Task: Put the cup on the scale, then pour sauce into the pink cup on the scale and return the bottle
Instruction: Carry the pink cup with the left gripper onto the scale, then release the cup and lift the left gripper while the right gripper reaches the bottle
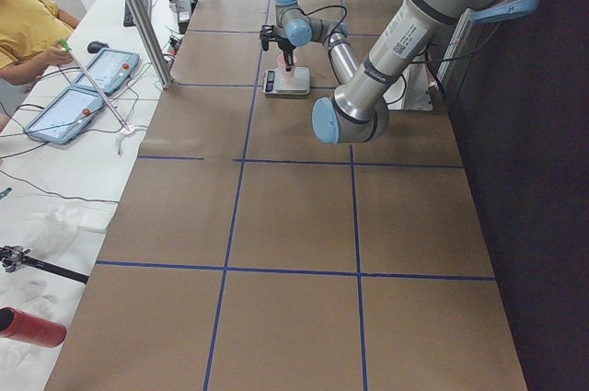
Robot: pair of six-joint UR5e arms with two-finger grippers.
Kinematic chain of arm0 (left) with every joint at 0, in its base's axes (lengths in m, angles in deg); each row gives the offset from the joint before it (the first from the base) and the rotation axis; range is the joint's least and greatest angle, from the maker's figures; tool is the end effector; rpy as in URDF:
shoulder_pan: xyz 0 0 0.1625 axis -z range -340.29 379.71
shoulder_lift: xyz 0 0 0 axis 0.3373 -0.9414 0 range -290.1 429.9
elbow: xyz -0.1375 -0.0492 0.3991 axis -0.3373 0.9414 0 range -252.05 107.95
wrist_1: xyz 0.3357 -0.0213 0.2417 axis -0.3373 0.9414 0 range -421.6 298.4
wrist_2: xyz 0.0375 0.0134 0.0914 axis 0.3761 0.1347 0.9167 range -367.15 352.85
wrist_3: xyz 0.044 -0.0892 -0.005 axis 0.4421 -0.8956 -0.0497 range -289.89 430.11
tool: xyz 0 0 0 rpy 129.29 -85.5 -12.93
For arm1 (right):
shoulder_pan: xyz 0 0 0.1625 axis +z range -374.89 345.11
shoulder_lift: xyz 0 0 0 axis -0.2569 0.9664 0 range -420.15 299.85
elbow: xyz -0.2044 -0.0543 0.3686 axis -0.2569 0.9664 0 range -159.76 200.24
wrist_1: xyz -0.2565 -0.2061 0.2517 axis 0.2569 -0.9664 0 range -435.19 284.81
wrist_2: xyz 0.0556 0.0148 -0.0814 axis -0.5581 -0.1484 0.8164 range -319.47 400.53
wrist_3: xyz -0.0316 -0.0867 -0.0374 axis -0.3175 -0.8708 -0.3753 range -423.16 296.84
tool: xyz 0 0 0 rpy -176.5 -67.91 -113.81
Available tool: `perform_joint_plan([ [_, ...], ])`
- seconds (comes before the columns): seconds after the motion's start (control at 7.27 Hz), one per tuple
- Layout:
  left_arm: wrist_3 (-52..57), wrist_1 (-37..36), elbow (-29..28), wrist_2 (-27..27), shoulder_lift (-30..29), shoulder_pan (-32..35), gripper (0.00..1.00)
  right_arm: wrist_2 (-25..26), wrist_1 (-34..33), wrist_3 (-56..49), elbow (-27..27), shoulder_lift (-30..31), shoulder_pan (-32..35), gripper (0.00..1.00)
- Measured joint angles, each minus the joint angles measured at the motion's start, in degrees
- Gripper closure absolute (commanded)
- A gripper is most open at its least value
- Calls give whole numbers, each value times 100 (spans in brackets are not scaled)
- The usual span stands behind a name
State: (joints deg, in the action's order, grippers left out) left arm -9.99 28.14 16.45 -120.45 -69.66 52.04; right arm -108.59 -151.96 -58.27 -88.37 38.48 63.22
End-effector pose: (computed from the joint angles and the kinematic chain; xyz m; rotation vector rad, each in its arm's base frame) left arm 0.5584 -0.4645 0.1340 -0.0607 0.9055 -0.1946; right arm -0.0428 -0.4348 0.5224 0.2164 -1.0630 -0.3190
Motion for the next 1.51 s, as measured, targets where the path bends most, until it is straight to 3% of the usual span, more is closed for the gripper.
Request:
perform_joint_plan([
  [0.14,-3,104,-22,17,22,-27,76,-2,3,2,-1,12,-16,0],
  [0.28,-7,160,-40,24,40,-47,60,-3,3,5,3,22,-28,0],
  [0.55,2,198,-43,26,64,-65,49,-7,4,54,5,31,-48,0],
  [0.69,15,214,18,22,66,-66,39,-14,6,114,-1,31,-73,0],
  [0.96,39,223,475,29,135,83,40,12,306,794,-51,17,-193,0],
  [1.24,52,205,797,30,267,404,40,418,2043,3058,-77,26,-660,0],
  [1.51,55,216,899,16,394,500,40,1594,3623,4980,-128,66,-1764,0],
])
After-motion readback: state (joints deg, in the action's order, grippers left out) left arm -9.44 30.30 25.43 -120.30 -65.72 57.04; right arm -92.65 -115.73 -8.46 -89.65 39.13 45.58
